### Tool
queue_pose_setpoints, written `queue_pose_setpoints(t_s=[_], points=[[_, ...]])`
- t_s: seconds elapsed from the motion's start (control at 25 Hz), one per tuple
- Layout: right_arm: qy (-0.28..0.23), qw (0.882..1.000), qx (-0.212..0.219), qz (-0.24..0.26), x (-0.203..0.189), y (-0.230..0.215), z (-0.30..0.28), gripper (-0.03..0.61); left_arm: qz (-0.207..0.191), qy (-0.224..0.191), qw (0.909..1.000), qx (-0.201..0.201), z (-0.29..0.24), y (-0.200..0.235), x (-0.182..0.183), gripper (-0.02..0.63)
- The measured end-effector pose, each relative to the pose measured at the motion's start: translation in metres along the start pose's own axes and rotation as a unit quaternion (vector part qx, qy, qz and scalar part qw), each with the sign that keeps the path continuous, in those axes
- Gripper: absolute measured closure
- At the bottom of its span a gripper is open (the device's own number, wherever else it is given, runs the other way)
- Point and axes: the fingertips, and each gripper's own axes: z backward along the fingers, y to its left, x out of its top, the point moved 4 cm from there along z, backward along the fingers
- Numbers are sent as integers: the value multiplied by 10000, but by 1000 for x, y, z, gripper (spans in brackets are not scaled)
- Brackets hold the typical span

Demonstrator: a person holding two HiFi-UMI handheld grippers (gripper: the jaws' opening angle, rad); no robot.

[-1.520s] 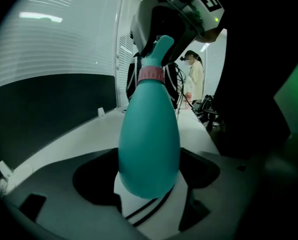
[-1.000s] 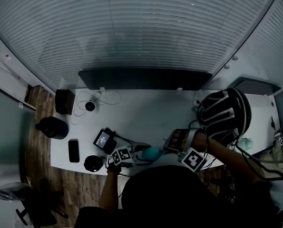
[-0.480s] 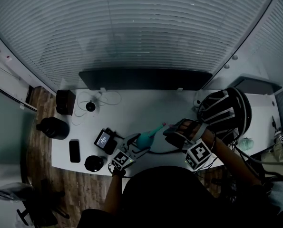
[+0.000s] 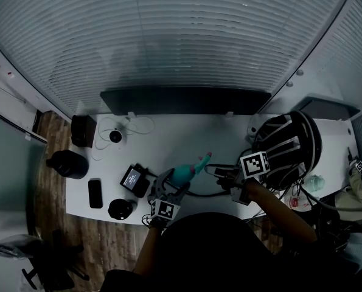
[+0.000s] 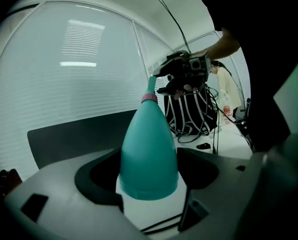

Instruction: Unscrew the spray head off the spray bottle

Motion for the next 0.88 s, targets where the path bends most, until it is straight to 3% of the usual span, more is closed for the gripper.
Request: queue_pose_setpoints(t_s=[0.16,0.32,0.44,0.52,0.72,0.88], points=[[204,9977,94,-640,-7,-11,-7,465,-364,125,9993,-4,0,-7,-3,258],[423,9948,-1,-924,-9,-34,-5,465,-922,213,9955,-17,3,-8,-3,258],[755,9946,-323,-640,-16,-36,-6,465,-1337,327,9905,-48,6,-10,-3,258],[968,9935,-584,-154,-18,-39,-7,465,-1466,403,9884,-58,6,-13,-5,259],[1579,9760,-1126,996,-25,-46,-11,466,-1708,571,9836,-91,6,-15,-13,258],[1744,9780,-917,692,-30,-52,-12,466,-2033,524,9776,-121,10,-17,-10,259]])
